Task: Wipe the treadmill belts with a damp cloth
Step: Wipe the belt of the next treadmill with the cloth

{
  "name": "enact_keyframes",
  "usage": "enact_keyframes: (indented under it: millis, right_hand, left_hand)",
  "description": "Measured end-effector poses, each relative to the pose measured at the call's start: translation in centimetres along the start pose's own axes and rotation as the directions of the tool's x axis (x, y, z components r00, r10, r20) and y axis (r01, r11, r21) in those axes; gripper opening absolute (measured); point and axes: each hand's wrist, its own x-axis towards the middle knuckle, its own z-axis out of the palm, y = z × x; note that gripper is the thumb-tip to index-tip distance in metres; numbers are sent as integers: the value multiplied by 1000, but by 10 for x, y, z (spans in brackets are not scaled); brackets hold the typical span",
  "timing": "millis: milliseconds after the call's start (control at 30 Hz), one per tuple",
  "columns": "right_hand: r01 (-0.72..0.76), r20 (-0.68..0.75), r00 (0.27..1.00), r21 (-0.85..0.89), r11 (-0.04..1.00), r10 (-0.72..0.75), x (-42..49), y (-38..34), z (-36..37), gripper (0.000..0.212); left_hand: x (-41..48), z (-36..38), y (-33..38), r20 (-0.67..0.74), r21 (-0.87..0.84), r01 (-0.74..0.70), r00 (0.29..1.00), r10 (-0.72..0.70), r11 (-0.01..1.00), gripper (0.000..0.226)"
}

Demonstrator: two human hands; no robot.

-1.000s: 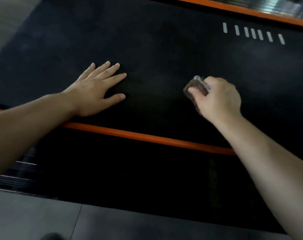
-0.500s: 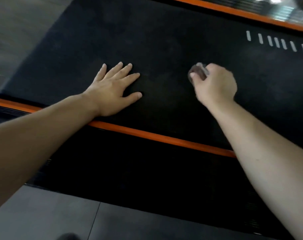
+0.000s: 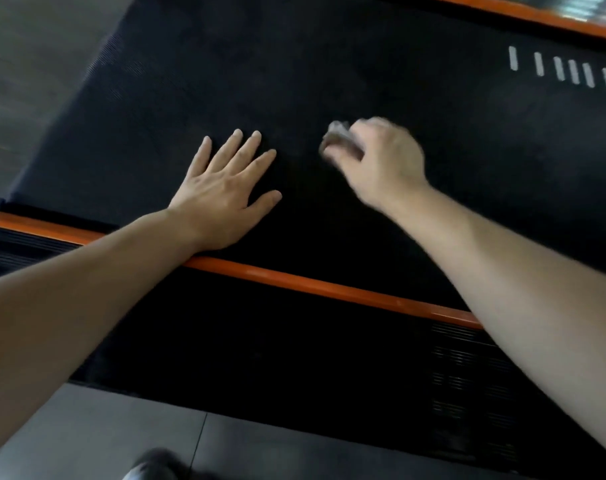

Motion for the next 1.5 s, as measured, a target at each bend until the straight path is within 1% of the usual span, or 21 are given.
enact_keyframes:
  millis: [67, 133, 167, 233, 300, 333, 400, 467, 533, 567, 633, 733, 800, 933, 967, 1033, 1100, 1200, 1367, 1433, 1500]
  right_hand:
    - [173, 76, 981, 78, 982, -179, -41, -11, -1, 42]
    - [230, 79, 968, 103, 968, -238, -58, -7, -4, 45]
    - [185, 77, 979, 76, 980, -191, -52, -3, -6, 43]
    - [-19, 63, 998, -6, 1000, 19, -29, 1, -8, 39]
    - [-227, 40, 973, -53, 973, 229, -11, 0, -6, 35]
    - [-286, 26, 958, -48, 957, 287, -11, -7, -4, 34]
    - [-282, 18, 959, 0, 959, 282, -29, -27, -1, 33]
    - [-184, 52, 982, 56, 981, 182, -57, -39, -3, 37]
    - [-128, 57, 990, 51, 990, 125, -79, -29, -10, 38]
    - [-142, 39, 989, 29, 989, 141, -87, -16, -16, 37]
    - [-262, -9, 965, -40, 964, 262, -99, 21, -33, 36]
    - [-513, -130, 855, -76, 855, 502, -119, 60, -53, 36]
    - [-565, -176, 819, -78, 822, 546, -119, 49, -48, 34]
    - [-378, -31, 926, -87, 922, 377, -124, 17, -38, 36]
    - [-360, -4, 932, -112, 926, 362, -125, 24, -46, 38]
    - [-414, 6, 906, -186, 891, 423, -133, 52, -62, 39]
    - [-531, -69, 846, -209, 821, 529, -143, 74, -77, 37]
    - [-605, -107, 795, -218, 766, 597, -145, 59, -73, 36]
    - [-477, 62, 867, -184, 860, 494, -120, -49, -25, 34]
    - [-450, 92, 879, -172, 876, 469, -113, -64, -19, 33]
    - [-474, 55, 870, -183, 861, 491, -108, -51, -23, 37]
  left_hand:
    - [1, 2, 0, 0, 29, -10, 1000, 10, 1000, 80]
    - [1, 2, 1, 11, 35, -6, 1000, 6, 999, 83]
    - [1, 1, 2, 16, 37, -2, 1000, 1, 999, 82]
    - [0, 0, 3, 24, 35, 10, 1000, -11, 999, 76]
    - [0, -1, 3, 23, 23, 10, 1000, -11, 1000, 74]
    - [-1, -1, 3, 17, 19, 7, 1000, -7, 1000, 73]
    - [-2, -1, 3, 4, 17, 0, 1000, 0, 1000, 72]
    - [-1, -1, 2, 2, 16, -4, 1000, 4, 1000, 72]
    - [-2, -1, 0, 2, 15, -13, 1000, 13, 1000, 72]
    - [-3, -1, 0, -1, 15, -16, 1000, 16, 1000, 72]
    - [-2, 0, 2, 0, 12, -6, 1000, 6, 1000, 71]
    - [-1, 5, 11, 5, 23, 25, 1000, -25, 999, 73]
    - [2, 8, 11, -11, 50, 45, 999, -44, 998, 76]
    - [5, 8, 9, 5, 59, 46, 999, -46, 997, 80]
    - [6, 8, 9, 3, 57, 50, 999, -50, 997, 81]
    - [5, 7, 11, 8, 63, 58, 998, -59, 996, 79]
    - [5, 7, 12, 7, 65, 70, 997, -71, 995, 76]
    - [6, 8, 13, 7, 64, 72, 997, -73, 995, 75]
    - [4, 5, 12, 27, 36, 33, 999, -34, 999, 76]
    - [4, 2, 10, 48, 25, 15, 999, -16, 1000, 76]
    - [2, -5, 0, 81, 21, -42, 996, 40, 999, 76]
